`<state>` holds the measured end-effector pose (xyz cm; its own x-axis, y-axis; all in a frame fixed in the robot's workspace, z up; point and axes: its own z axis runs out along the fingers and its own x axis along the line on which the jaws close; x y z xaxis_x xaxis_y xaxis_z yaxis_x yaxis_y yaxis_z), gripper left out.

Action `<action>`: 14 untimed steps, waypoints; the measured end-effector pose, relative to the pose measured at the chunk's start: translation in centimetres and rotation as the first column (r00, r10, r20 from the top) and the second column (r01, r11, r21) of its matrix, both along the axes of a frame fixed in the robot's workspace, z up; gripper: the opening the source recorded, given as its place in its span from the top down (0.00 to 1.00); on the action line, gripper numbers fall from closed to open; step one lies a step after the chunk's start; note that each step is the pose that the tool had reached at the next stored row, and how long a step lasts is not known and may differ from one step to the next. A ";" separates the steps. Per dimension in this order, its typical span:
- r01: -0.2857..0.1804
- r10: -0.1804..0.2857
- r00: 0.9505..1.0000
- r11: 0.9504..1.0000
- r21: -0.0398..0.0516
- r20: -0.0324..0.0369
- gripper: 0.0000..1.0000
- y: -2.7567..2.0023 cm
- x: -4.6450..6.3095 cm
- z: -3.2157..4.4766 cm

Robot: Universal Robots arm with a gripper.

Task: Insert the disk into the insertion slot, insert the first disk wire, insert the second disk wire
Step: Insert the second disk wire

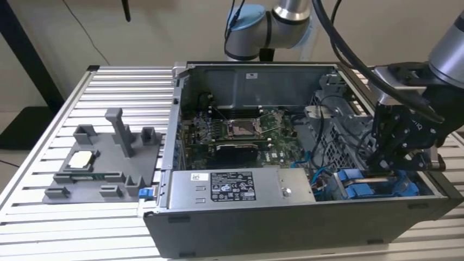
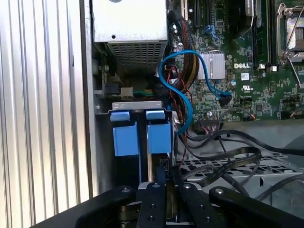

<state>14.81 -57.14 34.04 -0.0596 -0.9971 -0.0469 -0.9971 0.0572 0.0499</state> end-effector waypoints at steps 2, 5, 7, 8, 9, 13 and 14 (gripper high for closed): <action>0.000 0.000 1.000 1.000 -0.001 0.000 0.84 0.00 0.0 -0.12; 0.000 0.000 1.000 1.000 -0.002 0.000 0.84 0.00 -0.1 -0.44; 0.000 0.000 1.000 1.000 -0.001 0.000 0.84 0.01 -0.1 -0.50; 0.000 0.000 1.000 1.000 0.000 0.000 0.84 0.01 -0.1 -0.51; 0.000 0.000 1.000 1.000 0.001 0.000 0.82 0.00 -0.1 -0.37; 0.000 0.000 1.000 1.000 0.000 0.000 0.76 0.01 -0.1 1.30; 0.000 0.000 1.000 1.000 -0.001 0.000 0.76 0.01 -0.1 1.72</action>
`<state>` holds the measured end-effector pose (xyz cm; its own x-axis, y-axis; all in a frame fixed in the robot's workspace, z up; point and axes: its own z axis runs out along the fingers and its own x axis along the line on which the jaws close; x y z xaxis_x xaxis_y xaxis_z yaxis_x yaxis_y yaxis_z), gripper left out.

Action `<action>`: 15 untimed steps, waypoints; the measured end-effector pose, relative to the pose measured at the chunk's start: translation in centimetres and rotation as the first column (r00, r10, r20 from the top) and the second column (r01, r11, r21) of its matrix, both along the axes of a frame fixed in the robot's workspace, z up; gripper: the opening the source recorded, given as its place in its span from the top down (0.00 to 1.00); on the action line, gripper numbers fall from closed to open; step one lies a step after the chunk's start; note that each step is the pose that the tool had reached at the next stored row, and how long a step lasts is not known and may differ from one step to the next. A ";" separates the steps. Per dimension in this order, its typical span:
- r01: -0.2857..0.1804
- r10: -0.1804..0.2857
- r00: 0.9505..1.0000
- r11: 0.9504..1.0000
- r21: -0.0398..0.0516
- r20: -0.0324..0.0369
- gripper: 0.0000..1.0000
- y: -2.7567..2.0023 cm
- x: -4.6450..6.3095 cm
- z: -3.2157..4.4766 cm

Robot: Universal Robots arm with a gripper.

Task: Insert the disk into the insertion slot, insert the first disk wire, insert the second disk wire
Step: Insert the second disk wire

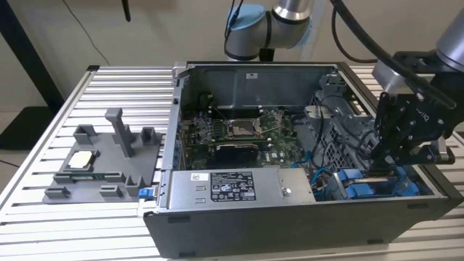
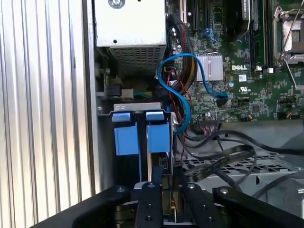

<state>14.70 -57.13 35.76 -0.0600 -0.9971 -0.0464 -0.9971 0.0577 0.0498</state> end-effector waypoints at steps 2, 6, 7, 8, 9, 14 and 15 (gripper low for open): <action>0.000 0.000 1.000 1.000 0.000 0.000 0.76 0.00 0.0 0.91; 0.000 0.000 1.000 1.000 0.000 0.000 0.76 0.00 0.0 2.75; 0.000 0.000 1.000 1.000 0.000 0.000 0.76 0.00 0.0 3.19; 0.000 0.000 1.000 1.000 0.000 0.000 0.76 0.00 0.0 3.64; 0.000 0.000 1.000 1.000 0.000 0.000 0.76 0.00 0.0 4.06; 0.000 0.000 1.000 1.000 0.001 0.000 0.76 0.00 0.0 4.33; 0.000 0.000 1.000 1.000 0.001 0.000 0.76 0.00 0.0 4.34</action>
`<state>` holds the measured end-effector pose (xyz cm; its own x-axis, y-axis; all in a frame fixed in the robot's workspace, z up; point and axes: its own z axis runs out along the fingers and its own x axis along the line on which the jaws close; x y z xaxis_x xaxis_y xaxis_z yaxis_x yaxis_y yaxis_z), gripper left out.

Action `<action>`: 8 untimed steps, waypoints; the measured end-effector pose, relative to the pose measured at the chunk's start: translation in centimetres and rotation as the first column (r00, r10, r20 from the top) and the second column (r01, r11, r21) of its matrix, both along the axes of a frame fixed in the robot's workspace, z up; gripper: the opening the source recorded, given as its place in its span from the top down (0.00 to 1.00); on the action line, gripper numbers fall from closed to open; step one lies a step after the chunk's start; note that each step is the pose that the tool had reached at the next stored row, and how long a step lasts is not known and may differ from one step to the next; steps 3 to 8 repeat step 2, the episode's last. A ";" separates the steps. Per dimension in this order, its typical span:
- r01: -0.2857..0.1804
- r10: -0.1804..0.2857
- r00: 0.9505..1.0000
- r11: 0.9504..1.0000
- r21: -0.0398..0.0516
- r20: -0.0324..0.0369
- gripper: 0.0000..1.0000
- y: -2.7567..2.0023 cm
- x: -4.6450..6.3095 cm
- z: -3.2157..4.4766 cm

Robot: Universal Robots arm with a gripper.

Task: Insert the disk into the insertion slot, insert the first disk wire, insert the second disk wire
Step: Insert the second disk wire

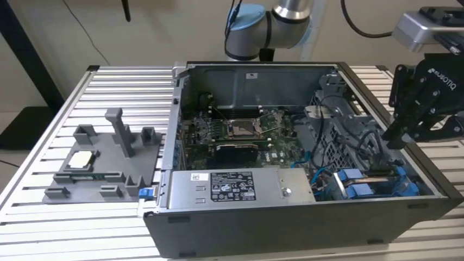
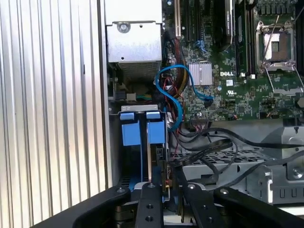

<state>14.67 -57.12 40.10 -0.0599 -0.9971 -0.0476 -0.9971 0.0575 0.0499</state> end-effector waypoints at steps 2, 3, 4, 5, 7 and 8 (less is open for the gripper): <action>0.000 0.000 1.000 1.000 0.001 0.000 0.76 0.00 0.0 -0.01; 0.000 0.000 1.000 1.000 0.001 0.000 0.76 0.00 0.0 -0.01; 0.000 0.000 1.000 1.000 0.001 0.000 0.76 0.00 0.0 -0.01; 0.000 0.000 1.000 1.000 0.001 0.000 0.76 0.00 0.0 -0.01; 0.000 0.000 1.000 1.000 0.001 0.000 0.76 0.00 0.0 -0.01; 0.000 0.000 1.000 1.000 0.001 0.000 0.76 0.00 0.0 -0.01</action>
